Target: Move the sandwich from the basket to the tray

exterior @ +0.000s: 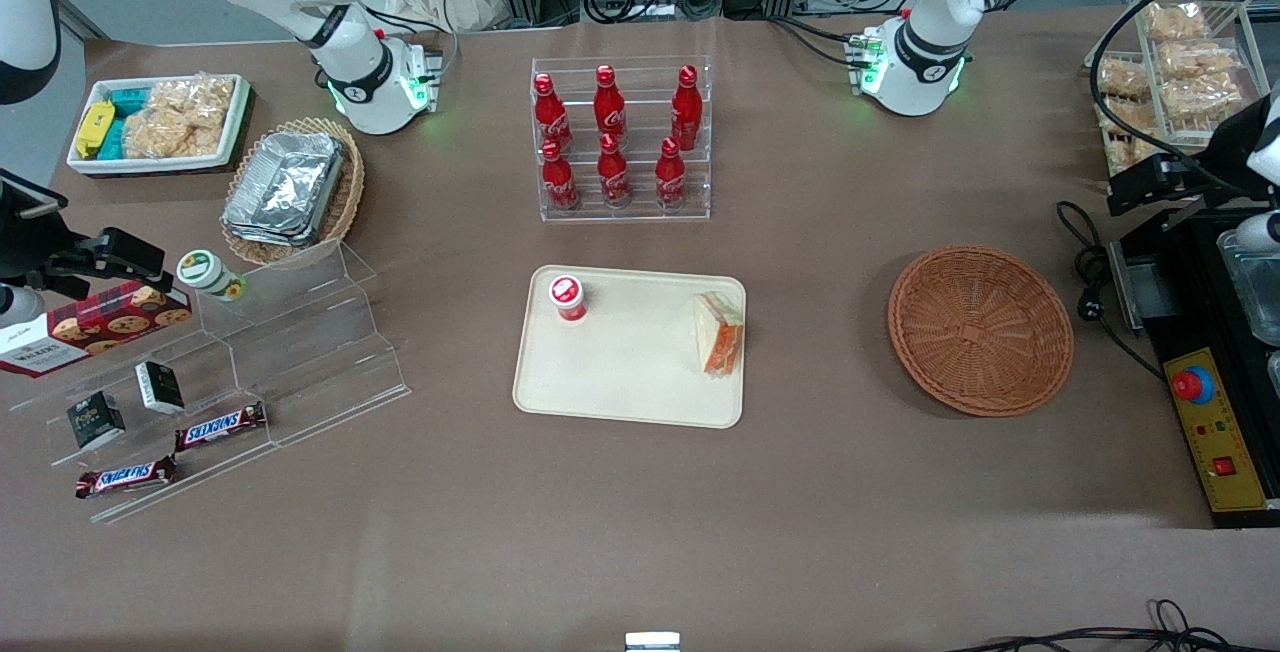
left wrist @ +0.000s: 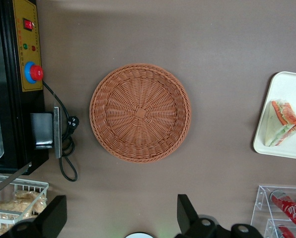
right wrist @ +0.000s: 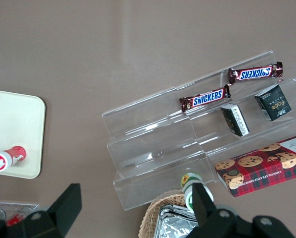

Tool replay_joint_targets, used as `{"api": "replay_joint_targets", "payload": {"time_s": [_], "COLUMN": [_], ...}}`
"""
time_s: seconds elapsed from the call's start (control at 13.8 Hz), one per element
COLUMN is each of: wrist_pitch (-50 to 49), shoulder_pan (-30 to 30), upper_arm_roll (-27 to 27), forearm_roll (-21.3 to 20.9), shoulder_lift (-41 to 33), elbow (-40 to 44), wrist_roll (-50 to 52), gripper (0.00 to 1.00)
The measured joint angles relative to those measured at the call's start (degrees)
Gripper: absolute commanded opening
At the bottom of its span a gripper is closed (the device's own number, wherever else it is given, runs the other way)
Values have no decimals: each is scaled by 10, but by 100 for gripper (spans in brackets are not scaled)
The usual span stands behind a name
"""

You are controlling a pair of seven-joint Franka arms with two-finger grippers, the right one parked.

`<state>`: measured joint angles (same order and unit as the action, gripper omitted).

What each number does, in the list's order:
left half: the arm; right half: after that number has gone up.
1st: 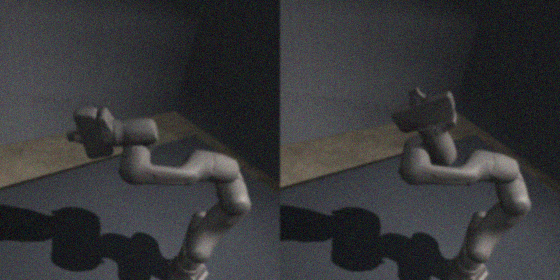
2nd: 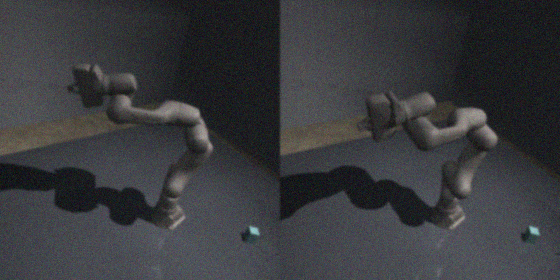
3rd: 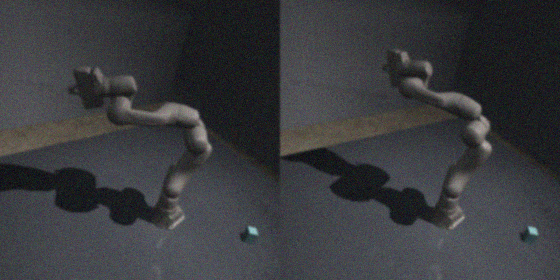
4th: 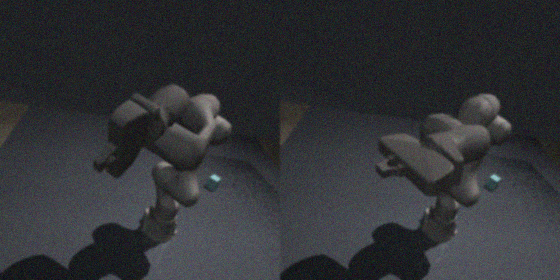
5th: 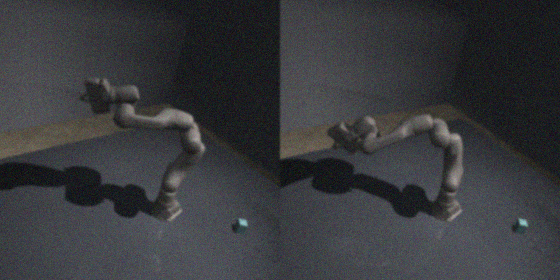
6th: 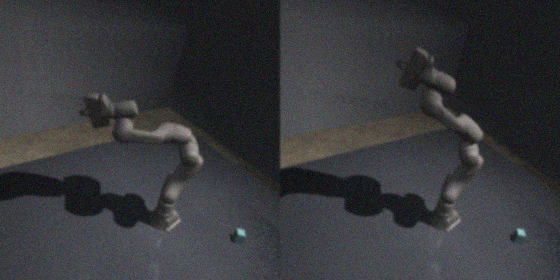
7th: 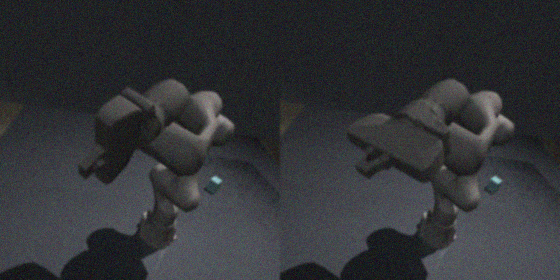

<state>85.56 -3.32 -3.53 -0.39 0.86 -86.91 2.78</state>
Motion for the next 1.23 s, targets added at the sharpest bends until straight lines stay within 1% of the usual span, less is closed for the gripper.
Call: {"api": "replay_joint_targets", "payload": {"time_s": [0.73,1.23], "wrist_pitch": [0,-1], "shoulder_pan": [0,-3], "upper_arm_roll": [-7,12], "forearm_roll": [4,6], "shoulder_lift": [0,2], "elbow": [8,8], "wrist_roll": [1,24], "gripper": [100,100]}}
